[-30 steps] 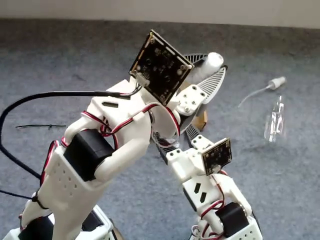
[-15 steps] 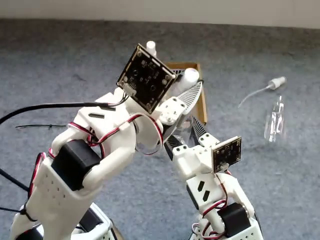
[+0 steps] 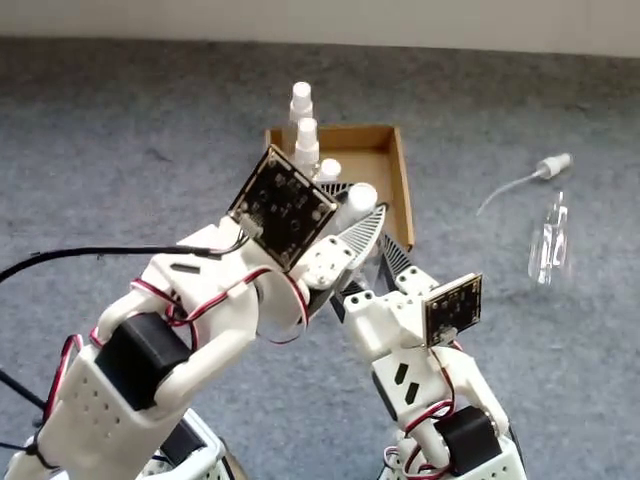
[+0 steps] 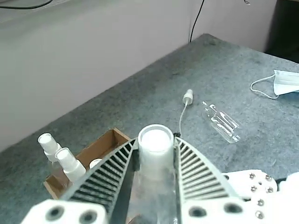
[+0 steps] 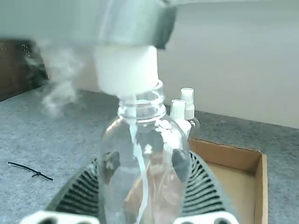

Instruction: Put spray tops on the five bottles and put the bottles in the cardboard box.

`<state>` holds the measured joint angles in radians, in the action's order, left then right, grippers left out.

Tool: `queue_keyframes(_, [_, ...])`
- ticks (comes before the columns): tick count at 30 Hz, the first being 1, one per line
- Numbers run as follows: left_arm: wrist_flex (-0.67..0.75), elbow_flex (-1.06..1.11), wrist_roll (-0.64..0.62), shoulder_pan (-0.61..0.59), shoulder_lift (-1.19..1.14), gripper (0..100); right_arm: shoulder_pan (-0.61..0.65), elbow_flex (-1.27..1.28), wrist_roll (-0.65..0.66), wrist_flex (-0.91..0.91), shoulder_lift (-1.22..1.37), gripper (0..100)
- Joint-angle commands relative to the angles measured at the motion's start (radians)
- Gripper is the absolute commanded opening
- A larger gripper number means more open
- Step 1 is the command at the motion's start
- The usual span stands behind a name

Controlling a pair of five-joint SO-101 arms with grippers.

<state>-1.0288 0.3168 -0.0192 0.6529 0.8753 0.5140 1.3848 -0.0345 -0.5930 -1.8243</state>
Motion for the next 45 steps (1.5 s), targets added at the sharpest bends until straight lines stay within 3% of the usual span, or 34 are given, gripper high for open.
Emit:
queue_keyframes(1, [-0.008,0.038,0.003,-0.018,0.070,6,-0.018,-0.076,-0.014,0.024,-0.007,0.4])
queue_keyframes(5, [-0.011,-0.036,0.003,-0.019,0.074,14,-0.018,-0.073,-0.014,0.024,-0.008,0.4])
queue_keyframes(16, [-0.012,-0.308,0.005,-0.053,-0.104,14,-0.018,-0.067,-0.009,0.019,-0.008,0.4])
queue_keyframes(24, [-0.012,-0.205,0.006,-0.088,-0.180,14,-0.018,-0.067,-0.009,0.019,-0.008,0.4])
queue_keyframes(27, [-0.011,-0.179,0.064,-0.088,-0.180,14,-0.019,-0.067,-0.009,0.019,-0.008,0.4])
queue_keyframes(33, [-0.029,-0.252,0.087,-0.160,-0.142,14,-0.028,-0.074,-0.006,0.018,-0.008,0.4])
queue_keyframes(39, [-0.160,-0.341,0.089,-0.302,-0.031,14,-0.211,-0.156,0.080,0.033,0.062,0.4])
queue_keyframes(45, [-0.295,-0.309,0.089,-0.426,0.010,14,-0.312,-0.216,0.078,0.340,0.375,0.4])
